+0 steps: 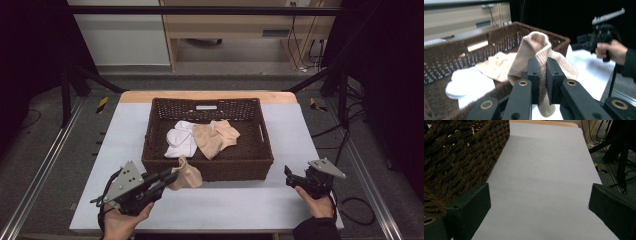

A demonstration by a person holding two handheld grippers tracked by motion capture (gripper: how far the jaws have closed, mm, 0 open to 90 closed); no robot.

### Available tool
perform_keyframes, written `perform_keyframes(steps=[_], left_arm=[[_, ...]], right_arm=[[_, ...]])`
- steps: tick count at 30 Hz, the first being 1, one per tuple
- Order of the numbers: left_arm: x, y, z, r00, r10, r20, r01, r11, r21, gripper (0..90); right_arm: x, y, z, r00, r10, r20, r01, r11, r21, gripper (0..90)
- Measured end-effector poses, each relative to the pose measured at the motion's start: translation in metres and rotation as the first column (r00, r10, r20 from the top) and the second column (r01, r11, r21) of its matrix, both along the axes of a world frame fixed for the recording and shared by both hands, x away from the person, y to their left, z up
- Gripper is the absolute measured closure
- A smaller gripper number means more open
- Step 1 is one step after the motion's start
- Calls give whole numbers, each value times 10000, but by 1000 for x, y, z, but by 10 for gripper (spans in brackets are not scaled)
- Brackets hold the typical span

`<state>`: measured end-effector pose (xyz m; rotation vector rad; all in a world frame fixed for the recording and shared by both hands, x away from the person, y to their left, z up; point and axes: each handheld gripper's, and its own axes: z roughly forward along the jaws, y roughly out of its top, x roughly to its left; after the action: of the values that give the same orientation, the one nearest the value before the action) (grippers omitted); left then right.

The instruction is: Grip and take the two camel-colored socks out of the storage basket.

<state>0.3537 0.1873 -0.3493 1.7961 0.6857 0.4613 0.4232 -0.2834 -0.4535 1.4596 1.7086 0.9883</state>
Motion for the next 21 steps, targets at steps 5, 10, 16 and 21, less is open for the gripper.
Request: perform_keyframes(steps=[5, 10, 16, 21], left_arm=[[1, 0, -23, 9981, 12, -609, -1, 9998, 191, 822], [4, -3, -45, 9919, -72, -1272, 114, 9994, 324, 822], [9, -9, -66, 9843, -31, -1766, 176, 9966, 806, 821], [14, -14, -83, 9772, 123, -2117, 139, 9925, 1216, 821]], right_arm=[[0, -1, -1, 10000, -40, -67, 40, 10000, 5, 44], [0, 0, -2, 10000, -16, -96, 15, 10000, -61, 44], [0, 0, -2, 9999, -14, -130, 13, 10000, -72, 44], [1, 1, -3, 9998, 23, -183, -26, 9999, -128, 44]])
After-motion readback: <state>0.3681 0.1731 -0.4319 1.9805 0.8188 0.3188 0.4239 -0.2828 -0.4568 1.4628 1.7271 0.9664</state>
